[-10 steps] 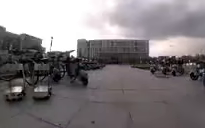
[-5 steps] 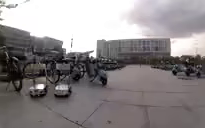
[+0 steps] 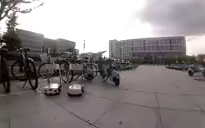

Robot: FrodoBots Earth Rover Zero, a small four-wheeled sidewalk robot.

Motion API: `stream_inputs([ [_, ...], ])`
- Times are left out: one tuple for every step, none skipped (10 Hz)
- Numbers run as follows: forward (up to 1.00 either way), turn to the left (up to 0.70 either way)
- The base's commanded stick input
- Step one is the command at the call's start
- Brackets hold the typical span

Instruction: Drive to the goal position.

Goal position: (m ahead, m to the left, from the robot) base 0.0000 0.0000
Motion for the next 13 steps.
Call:
stream_inputs([
  [0.0,0.0],
  [0.0,0.0],
  [0.0,0.0],
  [0.0,0.0],
  [0.0,0.0],
  [0.0,0.0],
  [0.0,0.0],
  [0.02,0.01],
  [0.1,0.06],
  [0.18,0.11],
  [0.25,0.15],
  [0.33,0.2],
  [0.4,0.24],
])
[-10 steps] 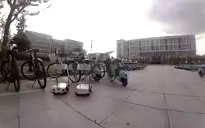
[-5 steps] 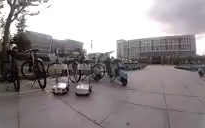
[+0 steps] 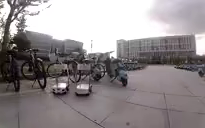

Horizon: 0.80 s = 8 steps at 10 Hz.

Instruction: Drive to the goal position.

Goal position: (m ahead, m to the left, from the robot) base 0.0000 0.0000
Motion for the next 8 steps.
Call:
stream_inputs([
  [0.45,0.27],
  [0.45,0.27],
  [0.45,0.27],
  [0.45,0.27],
  [0.45,0.27],
  [0.45,0.27],
  [0.45,0.27],
  [0.45,0.27],
])
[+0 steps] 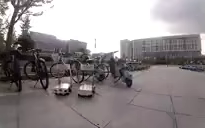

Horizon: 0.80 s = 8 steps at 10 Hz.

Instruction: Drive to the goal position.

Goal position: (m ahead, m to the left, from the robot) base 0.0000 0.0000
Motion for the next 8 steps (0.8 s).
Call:
stream_inputs([
  [0.45,0.27],
  [0.45,0.27],
  [0.45,0.27],
  [0.45,0.27],
  [0.45,0.27],
  [0.45,0.27],
  [0.45,0.27],
  [0.45,0.2],
])
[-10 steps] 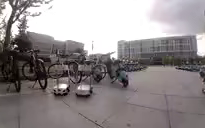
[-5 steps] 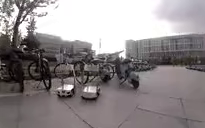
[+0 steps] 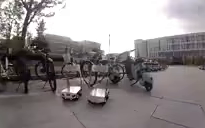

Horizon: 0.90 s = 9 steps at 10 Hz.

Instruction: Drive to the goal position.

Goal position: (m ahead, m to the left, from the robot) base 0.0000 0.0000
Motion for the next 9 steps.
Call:
stream_inputs([
  [0.45,0.13],
  [0.45,0.06],
  [0.45,0.0],
  [0.45,0.0],
  [0.39,0.0],
  [0.11,0.0],
  [0.0,0.0],
  [0.0,0.0],
  [0.0,-0.06],
])
